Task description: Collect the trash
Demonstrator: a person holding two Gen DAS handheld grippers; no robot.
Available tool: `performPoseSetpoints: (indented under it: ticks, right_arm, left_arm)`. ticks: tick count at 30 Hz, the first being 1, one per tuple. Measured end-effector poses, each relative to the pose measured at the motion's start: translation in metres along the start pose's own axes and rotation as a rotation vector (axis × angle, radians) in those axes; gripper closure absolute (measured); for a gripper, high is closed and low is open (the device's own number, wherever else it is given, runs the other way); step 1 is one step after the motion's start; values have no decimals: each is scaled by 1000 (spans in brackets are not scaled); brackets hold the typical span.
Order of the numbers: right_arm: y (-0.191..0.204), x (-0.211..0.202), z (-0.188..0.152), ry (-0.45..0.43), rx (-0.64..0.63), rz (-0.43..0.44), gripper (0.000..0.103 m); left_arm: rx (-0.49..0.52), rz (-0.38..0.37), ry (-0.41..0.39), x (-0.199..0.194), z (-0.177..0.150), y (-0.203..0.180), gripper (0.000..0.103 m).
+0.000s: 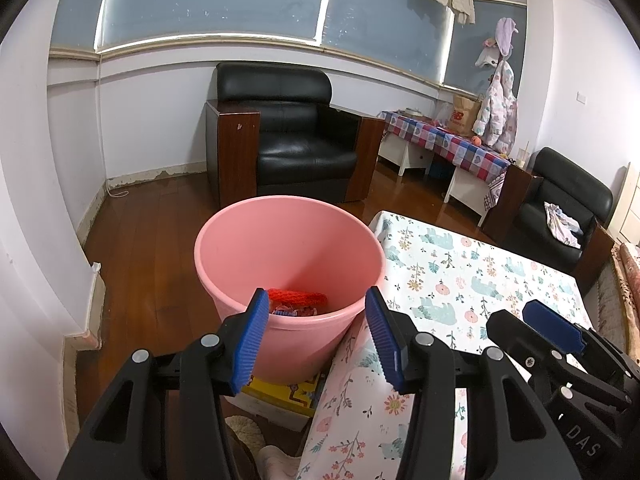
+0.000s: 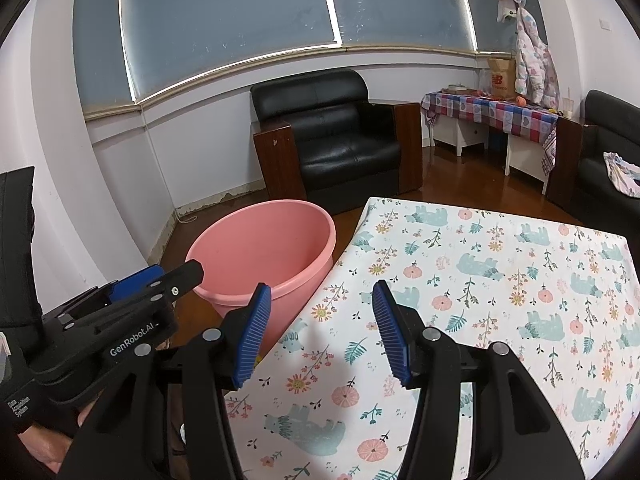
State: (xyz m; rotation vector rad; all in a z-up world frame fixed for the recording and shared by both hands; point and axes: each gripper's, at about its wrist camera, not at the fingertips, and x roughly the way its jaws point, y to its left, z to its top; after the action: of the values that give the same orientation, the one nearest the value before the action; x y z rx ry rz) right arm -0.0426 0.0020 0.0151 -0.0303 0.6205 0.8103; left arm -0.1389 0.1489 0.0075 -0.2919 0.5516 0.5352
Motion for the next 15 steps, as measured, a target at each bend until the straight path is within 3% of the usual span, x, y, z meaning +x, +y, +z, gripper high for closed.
performPoseSetpoints:
  ticks: [15]
  right_arm:
    - [-1,1,-4,17,10,1,50]
  left_arm:
    - [-2,0,5,3,-9,0,54]
